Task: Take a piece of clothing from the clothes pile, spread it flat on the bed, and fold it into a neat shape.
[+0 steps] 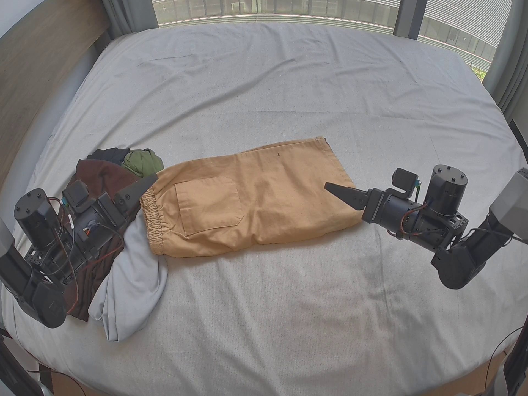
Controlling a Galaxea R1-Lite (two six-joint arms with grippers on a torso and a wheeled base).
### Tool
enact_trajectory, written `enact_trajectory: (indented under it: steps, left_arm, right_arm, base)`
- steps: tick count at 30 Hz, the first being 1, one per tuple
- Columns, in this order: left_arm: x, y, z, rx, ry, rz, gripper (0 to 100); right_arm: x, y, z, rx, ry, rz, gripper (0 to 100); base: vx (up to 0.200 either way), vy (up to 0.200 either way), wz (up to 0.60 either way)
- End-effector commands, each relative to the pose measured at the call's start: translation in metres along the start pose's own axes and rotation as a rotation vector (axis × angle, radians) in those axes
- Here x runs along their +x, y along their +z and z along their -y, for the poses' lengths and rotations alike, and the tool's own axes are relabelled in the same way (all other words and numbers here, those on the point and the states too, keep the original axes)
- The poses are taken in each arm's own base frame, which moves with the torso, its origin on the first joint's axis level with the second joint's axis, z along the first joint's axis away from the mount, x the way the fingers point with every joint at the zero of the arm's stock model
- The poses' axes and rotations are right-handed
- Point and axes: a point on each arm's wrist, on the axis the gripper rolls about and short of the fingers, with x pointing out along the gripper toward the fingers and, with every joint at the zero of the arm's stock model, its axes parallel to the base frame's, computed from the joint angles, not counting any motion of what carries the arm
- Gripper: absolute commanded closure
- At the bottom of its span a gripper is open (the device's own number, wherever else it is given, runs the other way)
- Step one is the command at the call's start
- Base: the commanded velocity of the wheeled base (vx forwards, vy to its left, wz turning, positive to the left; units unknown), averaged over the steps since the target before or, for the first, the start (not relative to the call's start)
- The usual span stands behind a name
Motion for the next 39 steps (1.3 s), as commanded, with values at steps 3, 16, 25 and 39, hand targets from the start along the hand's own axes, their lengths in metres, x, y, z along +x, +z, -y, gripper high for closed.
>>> enact_trajectory:
  steps: [3, 16, 25, 39]
  left_arm:
    - [-0.003, -0.011, 0.004, 0.026, -0.004, -0.042, 0]
    - [-0.002, -0.016, 0.001, 0.021, 0.007, -0.057, 0]
    - [-0.002, -0.015, 0.000, 0.021, 0.008, -0.053, 0]
    - [-0.001, -0.017, -0.003, 0.018, 0.018, -0.063, 0]
  right_arm:
    - [-0.005, -0.017, -0.014, -0.035, 0.030, -0.013, 0]
    - [0.001, -0.072, 0.010, 0.022, -0.033, -0.148, 0]
    - [0.015, -0.094, 0.034, 0.045, -0.070, -0.181, 0]
    - [0.050, -0.105, 0.057, 0.031, -0.106, -0.127, 0]
  base:
    - [0.000, 0.000, 0.00]
    - [0.000, 0.000, 0.00]
    - [0.000, 0.000, 0.00]
    - [0.000, 0.000, 0.00]
